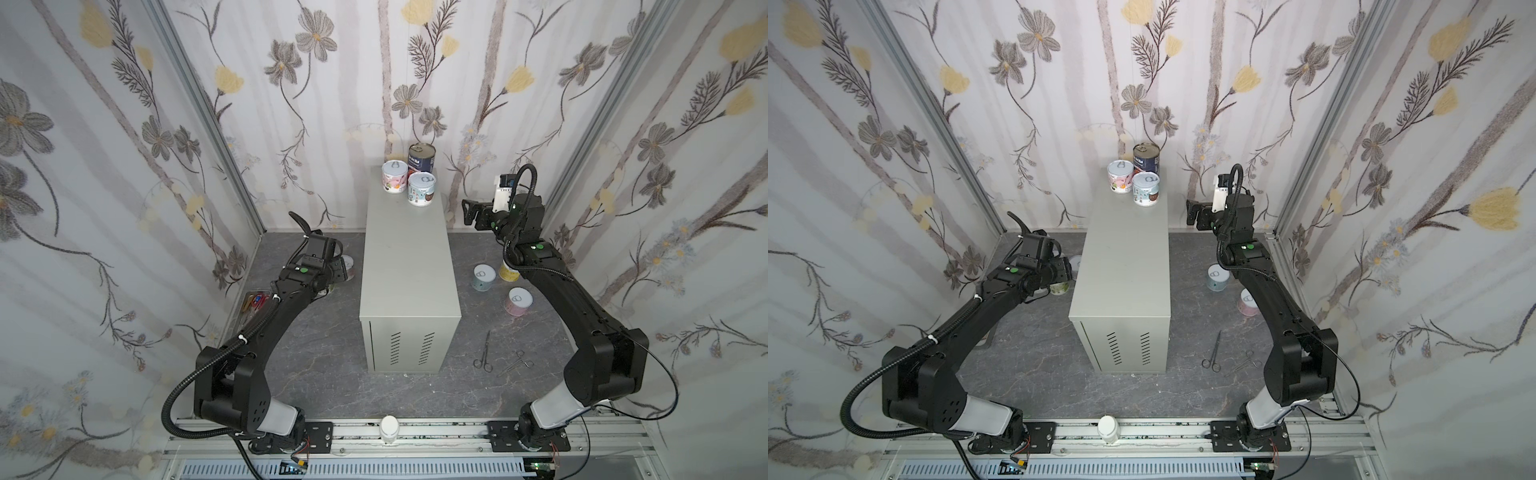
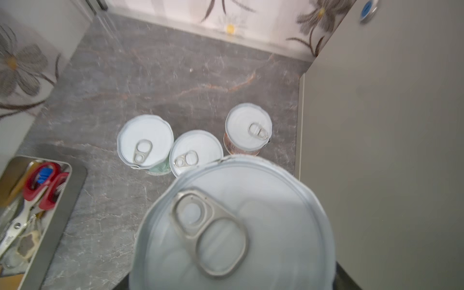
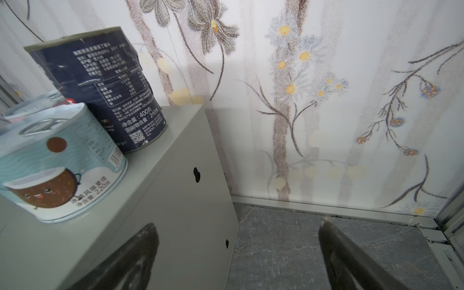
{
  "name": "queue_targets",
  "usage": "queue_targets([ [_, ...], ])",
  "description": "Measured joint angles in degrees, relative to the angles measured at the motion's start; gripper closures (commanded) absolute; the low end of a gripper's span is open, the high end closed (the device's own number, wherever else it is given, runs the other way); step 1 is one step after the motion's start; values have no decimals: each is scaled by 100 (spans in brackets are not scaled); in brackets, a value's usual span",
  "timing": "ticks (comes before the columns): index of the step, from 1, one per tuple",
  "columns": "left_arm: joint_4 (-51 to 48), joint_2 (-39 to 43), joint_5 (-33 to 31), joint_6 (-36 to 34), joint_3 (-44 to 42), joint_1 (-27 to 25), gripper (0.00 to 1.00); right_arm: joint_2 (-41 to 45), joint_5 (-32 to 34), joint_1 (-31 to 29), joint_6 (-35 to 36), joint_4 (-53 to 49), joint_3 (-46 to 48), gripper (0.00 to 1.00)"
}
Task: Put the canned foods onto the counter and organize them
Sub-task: 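Grasp and lift the teal can with the left gripper while the right gripper moves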
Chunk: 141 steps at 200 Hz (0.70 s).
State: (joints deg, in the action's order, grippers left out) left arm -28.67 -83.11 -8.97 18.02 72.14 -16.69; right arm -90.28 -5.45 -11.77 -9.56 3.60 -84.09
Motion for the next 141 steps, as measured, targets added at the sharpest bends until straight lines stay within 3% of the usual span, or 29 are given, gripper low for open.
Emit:
queue_targets([
  [94,-1106,396,334,-452,2011,-50,53,1169,-35,-146,-136,-15,673,0],
  [141,-1650,433,566,-721,2717,-468,53,1679,4,-581,162,-286,791,0],
])
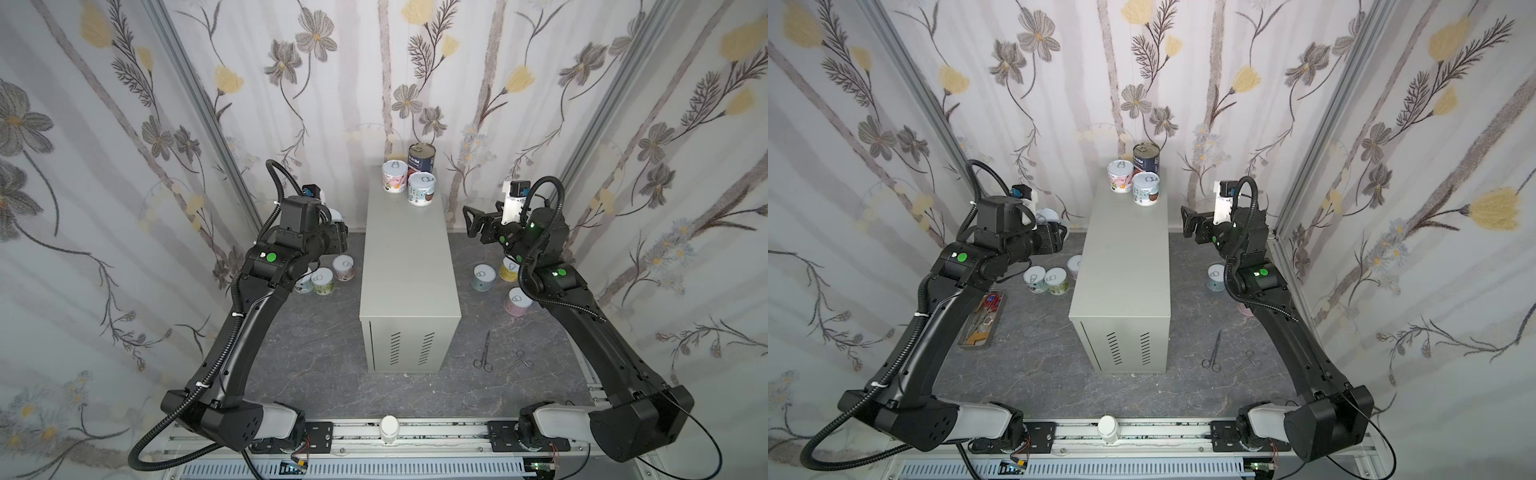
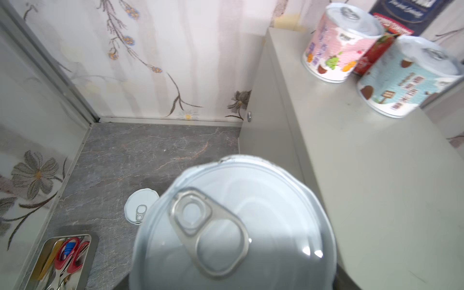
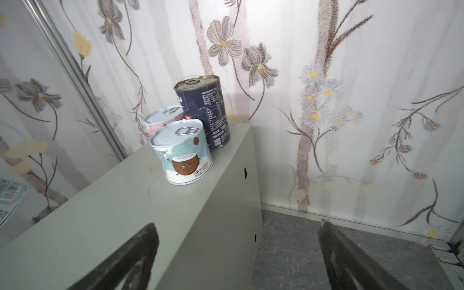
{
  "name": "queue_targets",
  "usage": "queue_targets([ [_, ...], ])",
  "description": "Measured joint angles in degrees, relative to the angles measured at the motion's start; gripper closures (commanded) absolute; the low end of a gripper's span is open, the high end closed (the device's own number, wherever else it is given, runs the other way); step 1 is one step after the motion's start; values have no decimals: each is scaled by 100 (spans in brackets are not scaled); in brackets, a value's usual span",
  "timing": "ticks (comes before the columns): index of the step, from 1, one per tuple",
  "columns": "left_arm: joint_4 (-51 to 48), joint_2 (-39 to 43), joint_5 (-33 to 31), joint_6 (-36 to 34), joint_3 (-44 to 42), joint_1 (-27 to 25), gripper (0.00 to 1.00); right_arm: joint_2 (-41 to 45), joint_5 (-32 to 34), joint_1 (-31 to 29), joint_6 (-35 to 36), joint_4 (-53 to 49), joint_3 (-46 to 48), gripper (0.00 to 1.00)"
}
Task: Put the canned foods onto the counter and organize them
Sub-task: 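Grasp and lift the teal can with the left gripper while the right gripper moves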
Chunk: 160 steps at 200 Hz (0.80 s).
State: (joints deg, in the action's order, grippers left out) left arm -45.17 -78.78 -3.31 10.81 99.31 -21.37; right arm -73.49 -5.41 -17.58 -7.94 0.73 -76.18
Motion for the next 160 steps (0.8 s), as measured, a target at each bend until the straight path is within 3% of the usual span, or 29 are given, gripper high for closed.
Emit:
queue_targets([
  [104,-479,48,501,-92,671,-1010,52,824,238,-1139,326,-396,166,0],
  [160,-804,-520,472,-223,1176,-1554,50,1016,442,-1565,372,-570,348,0],
])
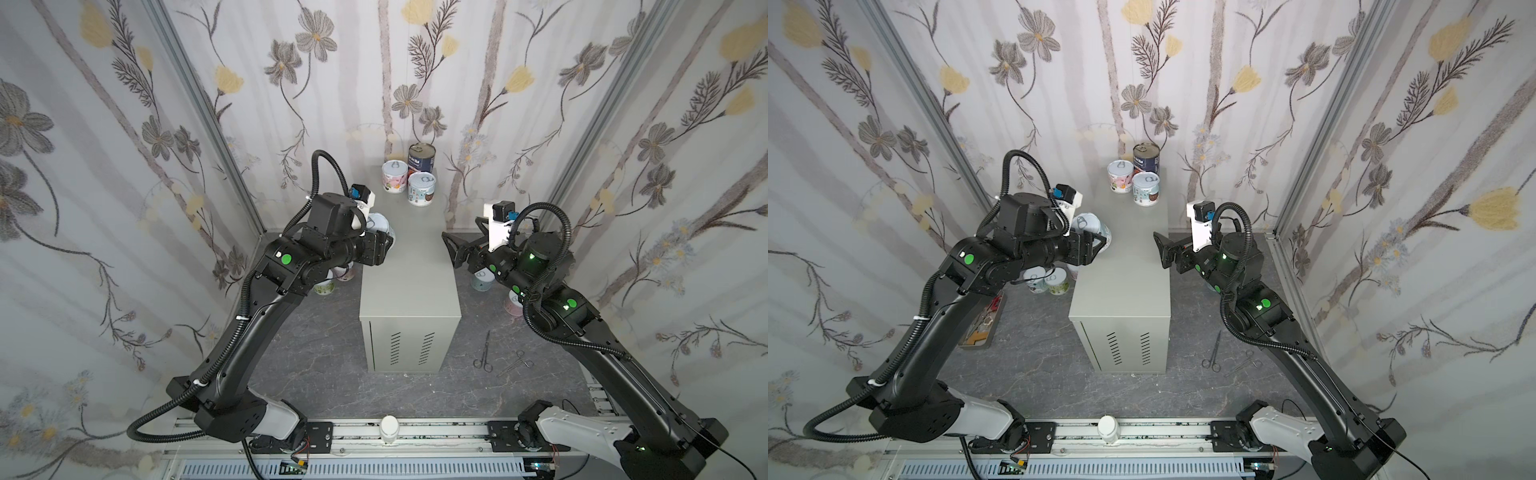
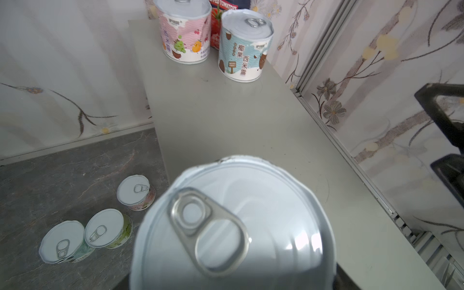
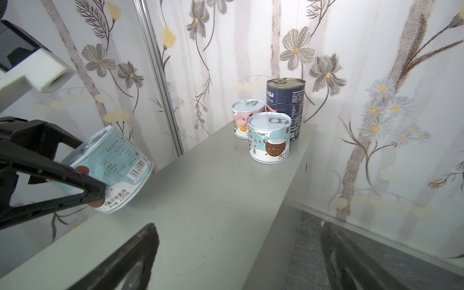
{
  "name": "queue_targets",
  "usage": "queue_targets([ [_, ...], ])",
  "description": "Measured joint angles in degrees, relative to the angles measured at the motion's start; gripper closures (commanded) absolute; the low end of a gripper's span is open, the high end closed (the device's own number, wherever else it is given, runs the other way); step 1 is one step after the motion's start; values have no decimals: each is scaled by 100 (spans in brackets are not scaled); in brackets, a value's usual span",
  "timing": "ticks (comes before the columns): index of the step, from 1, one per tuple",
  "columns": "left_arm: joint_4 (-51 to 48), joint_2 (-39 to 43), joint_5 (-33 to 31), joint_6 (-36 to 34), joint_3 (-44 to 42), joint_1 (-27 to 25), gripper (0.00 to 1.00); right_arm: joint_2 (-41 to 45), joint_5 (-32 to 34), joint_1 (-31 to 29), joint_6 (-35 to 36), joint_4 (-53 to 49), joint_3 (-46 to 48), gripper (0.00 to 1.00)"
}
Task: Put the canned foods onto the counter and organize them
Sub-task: 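Grasp and lift the teal can with the left gripper while the right gripper moves, then lower the teal can onto the cabinet top beside the other teal can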
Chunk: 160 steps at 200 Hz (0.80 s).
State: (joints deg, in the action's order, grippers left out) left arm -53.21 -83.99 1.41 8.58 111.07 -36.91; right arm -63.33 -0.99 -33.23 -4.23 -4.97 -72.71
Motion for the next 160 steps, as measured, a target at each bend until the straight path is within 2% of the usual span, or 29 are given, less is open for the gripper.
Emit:
queue_targets([
  [55,-219,-448,-293,-157,293,-105,31,50,144,-153,2,-140,7,0],
  [131,-109,-824,-509,-286,603,-114,14,103,289,-168,42,-212,127,0],
  [160,17,-944,-610,-402,734,-114,12,98,289,-168,42,-256,142,0],
])
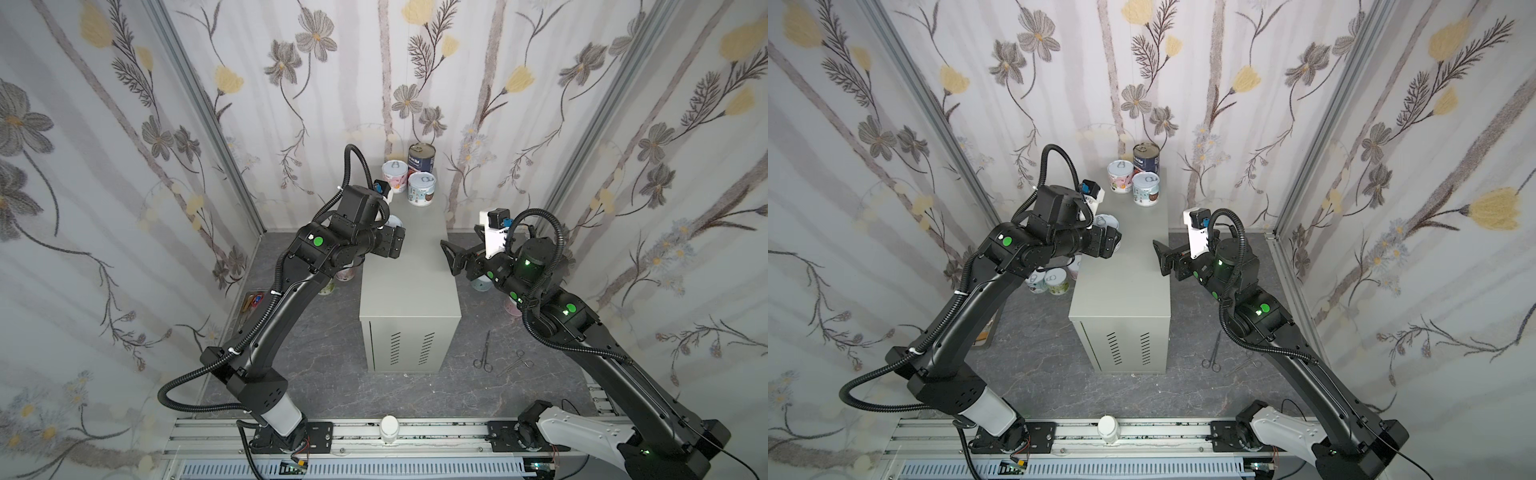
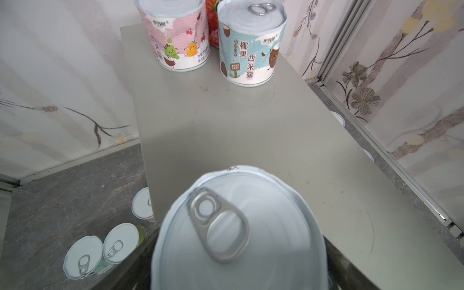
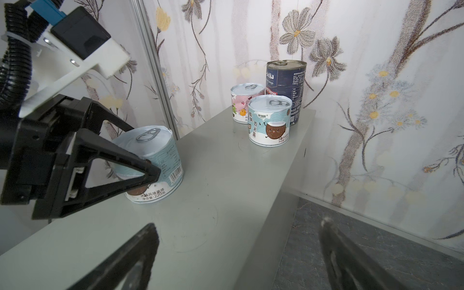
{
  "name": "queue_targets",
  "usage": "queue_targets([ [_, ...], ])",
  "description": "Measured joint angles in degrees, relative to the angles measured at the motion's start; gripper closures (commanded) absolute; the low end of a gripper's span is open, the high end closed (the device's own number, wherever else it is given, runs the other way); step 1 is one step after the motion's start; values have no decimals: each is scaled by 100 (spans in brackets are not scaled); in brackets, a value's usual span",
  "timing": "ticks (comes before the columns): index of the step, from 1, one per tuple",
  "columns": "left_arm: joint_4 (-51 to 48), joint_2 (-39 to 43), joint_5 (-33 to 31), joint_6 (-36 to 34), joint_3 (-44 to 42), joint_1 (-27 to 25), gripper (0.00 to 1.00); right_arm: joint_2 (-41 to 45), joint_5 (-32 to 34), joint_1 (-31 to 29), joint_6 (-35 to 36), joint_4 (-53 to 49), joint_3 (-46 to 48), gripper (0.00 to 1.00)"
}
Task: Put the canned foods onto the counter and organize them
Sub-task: 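Lower the teal can onto the cabinet top beside the other teal can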
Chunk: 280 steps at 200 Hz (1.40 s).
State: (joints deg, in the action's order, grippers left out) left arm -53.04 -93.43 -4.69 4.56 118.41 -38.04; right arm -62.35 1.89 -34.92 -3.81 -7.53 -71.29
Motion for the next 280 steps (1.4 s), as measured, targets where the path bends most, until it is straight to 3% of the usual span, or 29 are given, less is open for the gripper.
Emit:
queue_targets([
  [47,136,240,-177,-28,-129,0,17,33,50,0,28,-85,120,0],
  [136,1248,1945,42,107,-2673,0,22,37,243,7,46,-120,188,0],
  [201,1838,1954,297,103,-2857,0,26,48,302,4,39,-118,240,0],
  [280,2065,1563,125,-50,-2758,17,28,157,452,4,17,-157,289,0],
])
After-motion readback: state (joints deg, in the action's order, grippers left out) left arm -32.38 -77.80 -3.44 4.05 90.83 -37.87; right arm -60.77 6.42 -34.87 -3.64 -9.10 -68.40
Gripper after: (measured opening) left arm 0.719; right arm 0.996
